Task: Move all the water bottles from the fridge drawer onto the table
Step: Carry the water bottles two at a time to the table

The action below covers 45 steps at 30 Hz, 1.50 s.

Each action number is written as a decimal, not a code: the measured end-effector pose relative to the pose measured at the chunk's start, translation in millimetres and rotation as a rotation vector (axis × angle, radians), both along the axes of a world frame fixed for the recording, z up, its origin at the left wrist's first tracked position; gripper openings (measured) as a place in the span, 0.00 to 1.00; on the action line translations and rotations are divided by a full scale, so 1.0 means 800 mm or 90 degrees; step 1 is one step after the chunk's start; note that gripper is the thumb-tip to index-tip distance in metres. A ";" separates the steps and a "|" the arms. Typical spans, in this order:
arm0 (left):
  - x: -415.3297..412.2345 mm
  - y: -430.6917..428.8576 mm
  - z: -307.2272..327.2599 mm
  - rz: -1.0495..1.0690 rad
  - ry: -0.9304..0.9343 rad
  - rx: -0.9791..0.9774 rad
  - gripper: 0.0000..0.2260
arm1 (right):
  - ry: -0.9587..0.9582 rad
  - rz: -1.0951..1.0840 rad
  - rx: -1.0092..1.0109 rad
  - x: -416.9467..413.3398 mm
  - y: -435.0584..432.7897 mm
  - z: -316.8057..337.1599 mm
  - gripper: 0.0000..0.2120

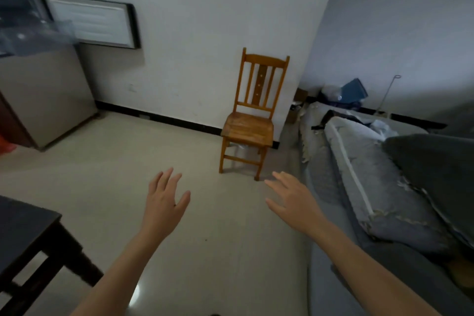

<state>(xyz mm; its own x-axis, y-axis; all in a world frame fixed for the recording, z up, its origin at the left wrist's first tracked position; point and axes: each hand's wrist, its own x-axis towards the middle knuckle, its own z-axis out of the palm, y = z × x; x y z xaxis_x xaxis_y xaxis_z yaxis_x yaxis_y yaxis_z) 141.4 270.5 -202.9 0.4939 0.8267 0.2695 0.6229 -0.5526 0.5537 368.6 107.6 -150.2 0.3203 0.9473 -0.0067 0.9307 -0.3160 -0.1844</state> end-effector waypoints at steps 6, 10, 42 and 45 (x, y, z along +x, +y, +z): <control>0.106 0.076 0.012 -0.025 -0.023 0.010 0.29 | -0.029 0.002 -0.028 0.094 0.071 0.024 0.28; 0.147 0.120 0.027 -0.011 -0.043 0.037 0.30 | -0.048 0.031 -0.014 0.132 0.123 0.038 0.31; 0.413 0.289 0.058 0.320 0.055 0.100 0.31 | 0.016 0.379 0.192 0.477 0.473 0.013 0.34; 0.398 0.321 0.048 0.348 0.072 0.094 0.30 | 0.001 0.405 0.181 0.465 0.524 -0.004 0.31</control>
